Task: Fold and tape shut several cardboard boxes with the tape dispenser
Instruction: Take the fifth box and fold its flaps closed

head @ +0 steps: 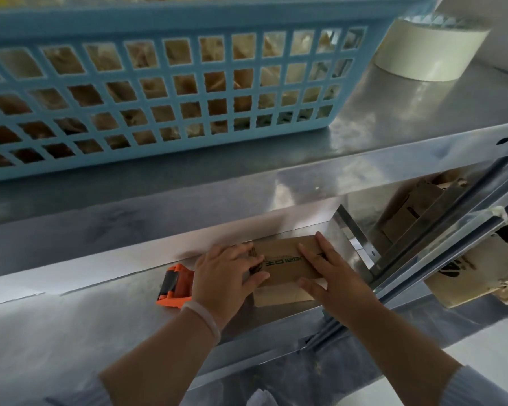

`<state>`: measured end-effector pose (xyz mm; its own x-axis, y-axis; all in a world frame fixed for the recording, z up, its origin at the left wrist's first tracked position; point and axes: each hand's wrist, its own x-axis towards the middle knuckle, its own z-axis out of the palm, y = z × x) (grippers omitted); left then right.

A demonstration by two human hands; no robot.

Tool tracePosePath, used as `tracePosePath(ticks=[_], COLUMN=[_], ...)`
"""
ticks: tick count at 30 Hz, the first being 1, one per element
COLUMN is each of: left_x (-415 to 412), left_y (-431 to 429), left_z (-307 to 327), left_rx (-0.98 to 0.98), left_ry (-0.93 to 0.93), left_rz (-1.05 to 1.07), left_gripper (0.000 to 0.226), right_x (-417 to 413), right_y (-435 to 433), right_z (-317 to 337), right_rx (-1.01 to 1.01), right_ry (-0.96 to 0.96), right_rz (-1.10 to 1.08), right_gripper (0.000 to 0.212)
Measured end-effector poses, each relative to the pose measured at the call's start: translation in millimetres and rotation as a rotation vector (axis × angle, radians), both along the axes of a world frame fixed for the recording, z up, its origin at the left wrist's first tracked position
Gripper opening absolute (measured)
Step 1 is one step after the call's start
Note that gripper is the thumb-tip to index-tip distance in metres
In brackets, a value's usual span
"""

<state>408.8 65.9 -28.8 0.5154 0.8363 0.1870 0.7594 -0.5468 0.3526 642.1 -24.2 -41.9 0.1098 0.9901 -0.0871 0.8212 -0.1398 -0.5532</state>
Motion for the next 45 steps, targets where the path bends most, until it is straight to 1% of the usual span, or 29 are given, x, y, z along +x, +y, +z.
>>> tracePosePath(ticks=[2, 4, 8, 10, 12, 14, 16, 17, 18, 19, 20, 22, 25, 27, 30, 31, 33, 34, 36, 39, 42, 45], left_x=[-1.5, -8.4, -40.5, -59.8, -75.3, -82.3, -83.4, -85.2, -87.7, -91.0, -93.1, -91.8, -77.2, -70.0, -62.6, -62.1, -62.3, -63.1, -65.6, -73.2, -88.6, -107.2], left_y=[-2.7, -12.2, -32.5, -39.4, -47.1, -53.6, -56.4, -57.0, -56.7, -56.9, -58.7, -63.3, -57.6, -49.2, -37.3, -33.6, -26.9, -24.4, -24.5, -33.2, -45.2, -58.9], left_z=[-0.1, -2.2, -3.2, -5.5, -7.8, -12.1, -15.9, -18.2, -19.5, -20.1, -18.2, -13.5, -5.4, -8.2, -15.5, -18.5, -23.9, -27.8, -28.2, -20.4, -6.3, 12.2], left_rx=[-0.019, -0.012, 0.083, 0.056, -0.088, -0.274, -0.433, -0.506, -0.591, -0.693, -0.797, -0.977, -1.117, -1.129, -1.077, -1.041, -0.979, -0.964, -0.944, -0.976, -1.001, -0.945], left_ry=[0.001, -0.052, -0.251, -0.293, -0.354, -0.455, -0.519, -0.535, -0.558, -0.589, -0.635, -0.805, -1.084, -1.138, -1.157, -1.151, -1.163, -1.168, -1.165, -1.240, -1.310, -1.328], left_rz=[-0.016, -0.011, 0.029, 0.049, 0.143, 0.323, 0.499, 0.557, 0.592, 0.593, 0.571, 0.576, 0.788, 0.855, 0.916, 0.965, 1.021, 1.028, 1.007, 0.963, 0.919, 0.808], left_gripper=[0.053, 0.051, 0.032, 0.023, 0.015, 0.005, 0.012, 0.011, 0.005, 0.005, 0.013, 0.017, 0.013, 0.018, 0.049, 0.055, 0.059, 0.057, 0.043, 0.024, 0.019, 0.018], right_x=[0.6, 2.2, -0.8, -4.3, -9.2, -16.1, -23.3, -26.8, -29.7, -32.3, -34.5, -39.4, -50.7, -60.7, -73.3, -76.2, -79.3, -79.9, -79.6, -80.0, -83.0, -87.5], right_y=[0.4, -0.9, -1.0, -0.6, 0.4, 2.8, 5.0, 5.6, 5.7, 5.4, 4.7, 3.7, 3.8, 4.2, 2.8, 2.3, 1.9, 1.8, 1.9, 3.1, 6.0, 9.3], right_z=[-1.8, -2.9, -1.4, -0.1, 1.2, 4.3, 6.4, 6.7, 6.7, 6.5, 5.1, 4.1, 3.8, 3.3, 1.2, 1.2, 2.4, 4.0, 6.1, 8.8, 8.5, 6.9], right_rx=[0.012, 0.027, 0.005, 0.003, 0.007, -0.008, -0.020, -0.022, -0.020, -0.015, -0.013, -0.009, 0.005, 0.018, 0.016, 0.025, 0.040, 0.040, 0.029, 0.002, -0.021, -0.016], right_ry=[0.025, 0.061, 0.083, 0.063, 0.030, 0.018, 0.004, 0.003, 0.007, 0.014, 0.014, 0.004, 0.001, -0.014, -0.057, -0.064, -0.080, -0.088, -0.090, -0.089, -0.115, -0.145], right_rz=[-0.011, -0.014, -0.037, -0.042, -0.032, -0.025, -0.014, -0.012, -0.014, -0.016, -0.015, -0.002, 0.023, 0.040, 0.070, 0.075, 0.078, 0.077, 0.076, 0.081, 0.074, 0.089], right_gripper=[0.067, 0.069, 0.067, 0.066, 0.067, 0.067, 0.066, 0.066, 0.065, 0.064, 0.064, 0.063, 0.062, 0.061, 0.064, 0.065, 0.071, 0.074, 0.076, 0.070, 0.070, 0.074])
